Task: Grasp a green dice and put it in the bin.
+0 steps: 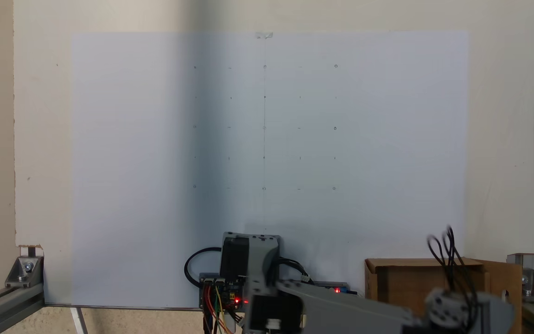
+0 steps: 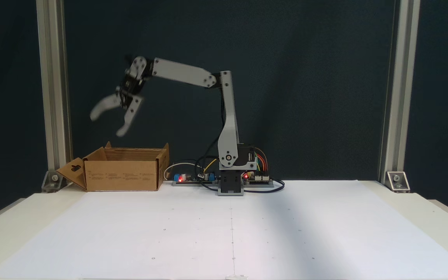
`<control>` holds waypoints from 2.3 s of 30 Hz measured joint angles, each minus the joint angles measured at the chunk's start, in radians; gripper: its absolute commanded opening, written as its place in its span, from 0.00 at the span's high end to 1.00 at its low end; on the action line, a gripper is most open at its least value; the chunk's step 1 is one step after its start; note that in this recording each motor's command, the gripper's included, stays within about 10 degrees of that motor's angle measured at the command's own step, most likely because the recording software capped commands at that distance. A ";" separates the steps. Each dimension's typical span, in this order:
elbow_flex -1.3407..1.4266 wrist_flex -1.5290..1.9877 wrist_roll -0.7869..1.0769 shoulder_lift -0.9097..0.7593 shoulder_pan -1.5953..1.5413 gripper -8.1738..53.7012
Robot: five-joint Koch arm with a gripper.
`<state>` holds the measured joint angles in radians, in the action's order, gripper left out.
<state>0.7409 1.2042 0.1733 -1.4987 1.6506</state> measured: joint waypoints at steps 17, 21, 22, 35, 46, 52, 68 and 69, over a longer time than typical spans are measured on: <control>-0.005 -0.011 -0.095 -0.140 -1.091 0.15; -0.005 -0.011 -0.100 -0.140 -1.359 0.15; -0.005 -0.011 -0.100 -0.140 -1.420 0.15; 0.301 -0.253 -0.121 -0.316 -1.664 0.16; 0.537 -0.624 -0.121 -0.396 -1.582 0.15; 0.848 -0.859 -0.121 -0.515 -1.517 0.15; 1.546 -1.304 -0.123 -0.703 -1.589 0.17; 1.577 -1.331 -0.123 -0.713 -1.597 0.17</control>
<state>2.3178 -0.1273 0.0506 -2.2120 0.0537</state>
